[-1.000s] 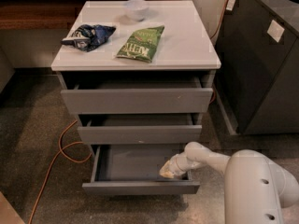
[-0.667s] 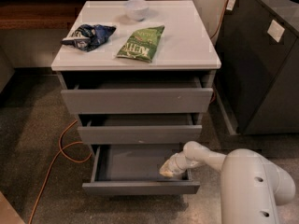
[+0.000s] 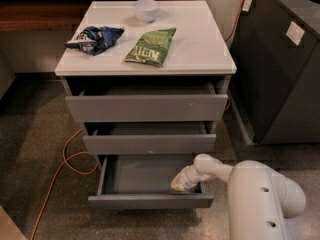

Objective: Open bottom drawer

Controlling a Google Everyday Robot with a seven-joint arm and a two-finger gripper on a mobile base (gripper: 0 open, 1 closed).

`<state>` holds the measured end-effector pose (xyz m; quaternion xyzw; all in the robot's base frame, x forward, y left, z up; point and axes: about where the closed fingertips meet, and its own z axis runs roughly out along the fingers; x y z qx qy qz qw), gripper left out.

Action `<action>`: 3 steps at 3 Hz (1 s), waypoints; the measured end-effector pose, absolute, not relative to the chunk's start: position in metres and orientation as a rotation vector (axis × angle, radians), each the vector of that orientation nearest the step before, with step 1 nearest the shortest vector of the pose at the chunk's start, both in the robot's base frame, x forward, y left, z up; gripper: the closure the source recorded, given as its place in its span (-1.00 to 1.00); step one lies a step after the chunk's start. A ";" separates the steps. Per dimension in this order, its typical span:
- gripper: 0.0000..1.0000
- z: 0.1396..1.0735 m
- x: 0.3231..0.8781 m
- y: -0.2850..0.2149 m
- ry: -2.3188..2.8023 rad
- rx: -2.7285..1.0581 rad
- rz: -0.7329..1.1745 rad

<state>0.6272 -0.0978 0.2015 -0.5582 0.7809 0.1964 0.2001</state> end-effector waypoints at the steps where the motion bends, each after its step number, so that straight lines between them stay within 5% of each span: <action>1: 1.00 0.191 0.622 -0.094 2.196 -1.564 0.548; 3: 1.00 0.185 0.600 -0.085 2.226 -1.564 0.588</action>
Offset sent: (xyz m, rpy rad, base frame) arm -0.0231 0.0108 -0.0175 -0.0284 0.0470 -0.0021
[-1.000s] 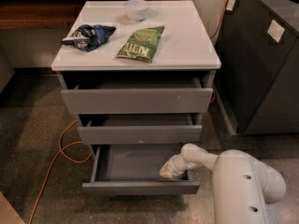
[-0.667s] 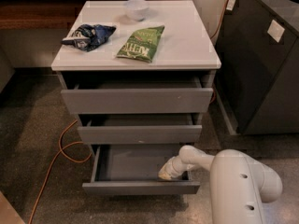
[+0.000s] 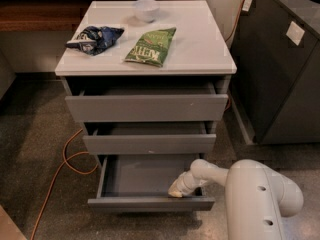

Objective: Open bottom drawer

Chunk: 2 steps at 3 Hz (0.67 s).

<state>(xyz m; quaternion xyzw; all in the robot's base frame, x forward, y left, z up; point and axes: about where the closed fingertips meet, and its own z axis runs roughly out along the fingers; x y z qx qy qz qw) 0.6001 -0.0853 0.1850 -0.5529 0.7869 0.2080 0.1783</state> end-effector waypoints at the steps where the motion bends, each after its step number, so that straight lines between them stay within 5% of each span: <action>1: 1.00 0.186 0.581 -0.081 2.245 -1.546 0.648; 2: 1.00 0.187 0.563 -0.072 2.260 -1.533 0.696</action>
Offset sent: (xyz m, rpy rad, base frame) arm -0.0577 0.0201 0.0060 0.0607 0.1098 -0.0195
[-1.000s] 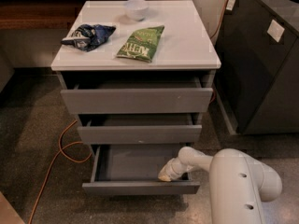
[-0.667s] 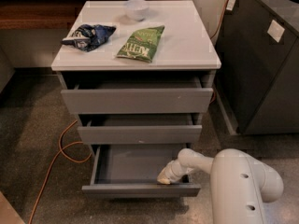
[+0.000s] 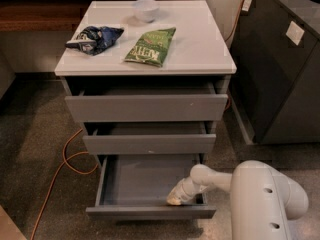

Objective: Open bottom drawer

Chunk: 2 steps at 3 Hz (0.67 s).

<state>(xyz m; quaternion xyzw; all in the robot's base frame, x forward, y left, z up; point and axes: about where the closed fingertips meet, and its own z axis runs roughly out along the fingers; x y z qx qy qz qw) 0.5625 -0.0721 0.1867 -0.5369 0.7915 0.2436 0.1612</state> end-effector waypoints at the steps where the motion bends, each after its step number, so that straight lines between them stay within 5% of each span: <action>1: 1.00 0.188 0.544 -0.063 2.272 -1.516 0.732; 2: 1.00 0.188 0.523 -0.055 2.291 -1.487 0.764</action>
Offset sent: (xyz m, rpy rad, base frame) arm -0.0631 0.0247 0.0029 0.0448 0.0771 -0.0544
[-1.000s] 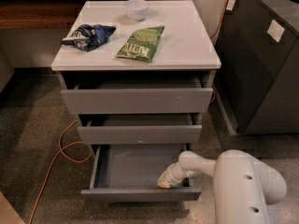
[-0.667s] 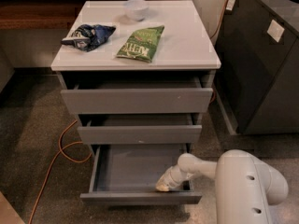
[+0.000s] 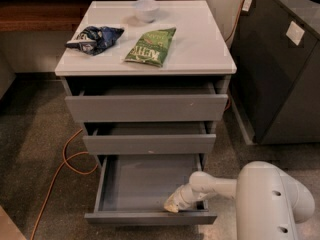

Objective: Open bottom drawer

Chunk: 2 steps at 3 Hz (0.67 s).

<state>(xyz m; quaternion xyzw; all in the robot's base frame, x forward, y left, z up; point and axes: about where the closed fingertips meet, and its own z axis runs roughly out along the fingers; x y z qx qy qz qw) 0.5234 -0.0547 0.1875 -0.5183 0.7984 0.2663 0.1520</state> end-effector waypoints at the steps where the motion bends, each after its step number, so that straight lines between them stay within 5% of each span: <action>1: 1.00 0.190 0.503 -0.049 2.308 -1.454 0.788; 2: 1.00 0.192 0.496 -0.046 2.316 -1.443 0.798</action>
Offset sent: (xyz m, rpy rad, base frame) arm -0.0333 0.0085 0.0103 0.0170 0.0316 -0.0414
